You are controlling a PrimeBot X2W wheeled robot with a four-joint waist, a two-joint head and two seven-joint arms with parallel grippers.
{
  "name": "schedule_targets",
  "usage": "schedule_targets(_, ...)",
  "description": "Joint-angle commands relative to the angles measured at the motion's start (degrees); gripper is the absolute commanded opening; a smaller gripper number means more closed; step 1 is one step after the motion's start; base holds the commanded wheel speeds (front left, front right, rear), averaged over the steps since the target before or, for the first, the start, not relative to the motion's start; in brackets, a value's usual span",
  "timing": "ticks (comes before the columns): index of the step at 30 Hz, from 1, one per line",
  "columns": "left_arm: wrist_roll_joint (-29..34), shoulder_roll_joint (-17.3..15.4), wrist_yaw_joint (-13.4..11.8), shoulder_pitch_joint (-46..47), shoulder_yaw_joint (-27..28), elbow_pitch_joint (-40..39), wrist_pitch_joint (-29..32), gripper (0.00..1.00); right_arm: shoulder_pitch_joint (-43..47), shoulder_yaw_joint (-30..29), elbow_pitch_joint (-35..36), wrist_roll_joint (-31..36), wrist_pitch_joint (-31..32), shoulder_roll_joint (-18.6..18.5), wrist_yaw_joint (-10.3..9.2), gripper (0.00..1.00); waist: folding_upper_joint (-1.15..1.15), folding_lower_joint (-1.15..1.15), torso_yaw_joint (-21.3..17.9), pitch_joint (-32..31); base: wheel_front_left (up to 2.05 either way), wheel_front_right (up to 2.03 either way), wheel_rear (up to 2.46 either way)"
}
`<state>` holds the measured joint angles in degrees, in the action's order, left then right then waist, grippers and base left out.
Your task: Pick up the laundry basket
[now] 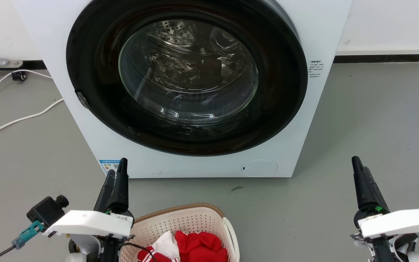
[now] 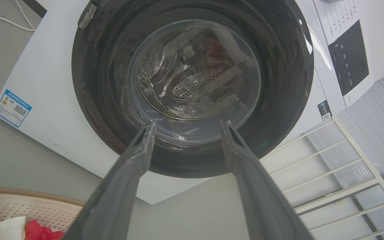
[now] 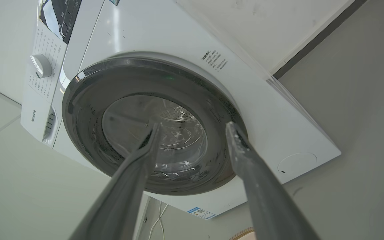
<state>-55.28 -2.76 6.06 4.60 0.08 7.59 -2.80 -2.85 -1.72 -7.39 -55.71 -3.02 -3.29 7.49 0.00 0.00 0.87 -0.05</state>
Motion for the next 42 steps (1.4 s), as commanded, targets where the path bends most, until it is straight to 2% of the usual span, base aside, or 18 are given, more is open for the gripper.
schedule_targets(1, 2.73, -0.19, -0.01, 1.23, -0.38, -0.88, -0.62, 1.0, -0.3, 0.41, 1.08, 2.61, -0.57, -0.27, 0.01, 1.0, 0.0, 0.0, 0.03, 0.0, 0.0, 0.0, 0.0)
schedule_targets(20, 20.04, -1.03, -1.97, 1.59, -3.32, -0.18, -4.09, 1.0, -0.01, 2.05, 0.92, 20.84, -3.16, -0.57, 0.0, 1.0, 0.0, 0.0, 0.53, -0.01, 0.0, 0.0, 0.0)
schedule_targets(42, 33.51, -2.22, -4.07, 1.69, -6.39, -0.43, -7.25, 1.0, 0.68, 2.14, 1.42, 35.8, -3.93, -0.02, 0.0, 1.0, 0.0, 0.0, 1.36, 0.08, 0.0, 0.0, 0.0)
